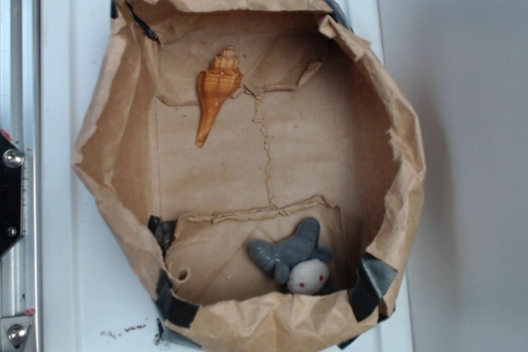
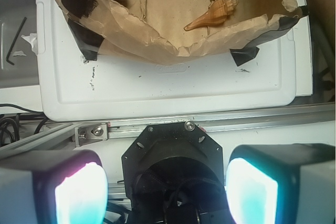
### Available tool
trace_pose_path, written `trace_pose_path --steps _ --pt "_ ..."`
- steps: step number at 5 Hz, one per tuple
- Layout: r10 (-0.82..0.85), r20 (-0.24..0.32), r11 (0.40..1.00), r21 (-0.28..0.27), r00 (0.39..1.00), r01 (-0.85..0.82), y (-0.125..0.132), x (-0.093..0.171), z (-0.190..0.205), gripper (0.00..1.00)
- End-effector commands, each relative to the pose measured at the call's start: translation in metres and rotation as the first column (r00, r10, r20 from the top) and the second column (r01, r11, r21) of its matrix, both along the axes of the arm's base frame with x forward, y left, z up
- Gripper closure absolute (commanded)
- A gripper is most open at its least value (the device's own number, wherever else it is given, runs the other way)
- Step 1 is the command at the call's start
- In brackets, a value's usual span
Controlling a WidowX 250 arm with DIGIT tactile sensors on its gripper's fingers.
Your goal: Grab the shell.
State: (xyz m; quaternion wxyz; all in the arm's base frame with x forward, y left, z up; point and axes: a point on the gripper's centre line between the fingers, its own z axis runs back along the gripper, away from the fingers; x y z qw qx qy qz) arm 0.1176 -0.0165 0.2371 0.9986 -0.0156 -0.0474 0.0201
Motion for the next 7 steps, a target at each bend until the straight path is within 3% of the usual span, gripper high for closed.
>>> trace_pose_path --steps 1,2,3,4,5,6,7 --pt "0.000 0.000 1.000 0.000 1.000 0.000 0.000 0.000 0.000 0.00" --pt "0.025 -0.003 1.000 -0.017 1.000 -0.025 0.003 0.044 0.003 0.00" --pt "0.062 0.031 0.998 -0.033 0.998 -0.061 0.012 0.059 -0.001 0.00" --pt "0.112 0.159 0.993 -0.064 0.981 -0.103 0.027 0.079 -0.002 0.00" --pt "0.274 0.255 0.962 -0.084 0.927 -0.262 0.047 0.098 -0.023 0.00" --pt "0.374 0.265 0.928 -0.121 0.889 -0.354 0.052 0.120 -0.036 0.00" --pt "0.303 0.161 0.951 -0.118 0.939 -0.287 0.046 0.137 -0.044 0.00"
